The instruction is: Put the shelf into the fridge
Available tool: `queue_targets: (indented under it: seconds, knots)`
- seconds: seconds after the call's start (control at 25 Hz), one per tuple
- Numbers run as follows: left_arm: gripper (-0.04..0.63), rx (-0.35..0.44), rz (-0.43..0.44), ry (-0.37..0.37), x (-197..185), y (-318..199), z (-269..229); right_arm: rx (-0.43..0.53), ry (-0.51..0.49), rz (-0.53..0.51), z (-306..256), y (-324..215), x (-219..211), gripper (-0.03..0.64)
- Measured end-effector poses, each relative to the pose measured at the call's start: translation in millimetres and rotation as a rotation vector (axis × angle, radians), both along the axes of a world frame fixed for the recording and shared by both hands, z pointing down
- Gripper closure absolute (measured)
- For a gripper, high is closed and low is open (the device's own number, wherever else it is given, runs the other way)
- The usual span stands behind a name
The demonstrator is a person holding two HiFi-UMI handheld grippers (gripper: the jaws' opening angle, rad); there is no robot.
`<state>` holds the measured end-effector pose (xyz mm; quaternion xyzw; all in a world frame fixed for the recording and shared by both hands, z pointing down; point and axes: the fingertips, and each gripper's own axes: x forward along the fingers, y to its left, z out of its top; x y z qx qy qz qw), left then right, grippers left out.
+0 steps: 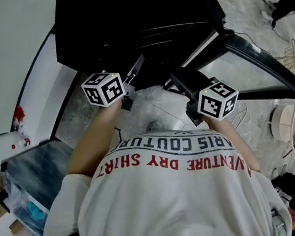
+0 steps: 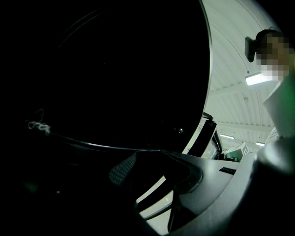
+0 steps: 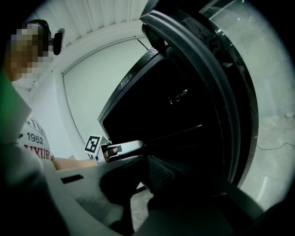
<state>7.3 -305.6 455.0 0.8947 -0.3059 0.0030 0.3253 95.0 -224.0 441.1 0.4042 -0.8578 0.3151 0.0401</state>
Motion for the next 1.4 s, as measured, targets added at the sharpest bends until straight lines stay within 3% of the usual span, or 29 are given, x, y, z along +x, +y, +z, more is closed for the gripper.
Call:
queue_targets:
  seconds: [0.32, 0.64, 0.92, 1.16, 1.4]
  knots:
    - [0.436, 0.018, 0.006, 0.028, -11, 27, -28, 0.06, 0.046, -0.039, -15, 6, -8, 0.577]
    - [0.501, 0.057, 0.096, 0.056, -7, 69, -68, 0.166, 0.0, -0.055, -55, 16, -7, 0.583]
    - [0.557, 0.224, 0.154, -0.012, -10, 97, -105, 0.264, -0.021, -0.092, -92, 24, -15, 0.592]
    - [0.566, 0.243, 0.154, 0.023, -13, 105, -120, 0.261, -0.023, -0.089, -97, 28, -17, 0.592]
    - [0.566, 0.242, 0.157, 0.0, -13, 108, -112, 0.255, -0.027, -0.092, -95, 26, -22, 0.592]
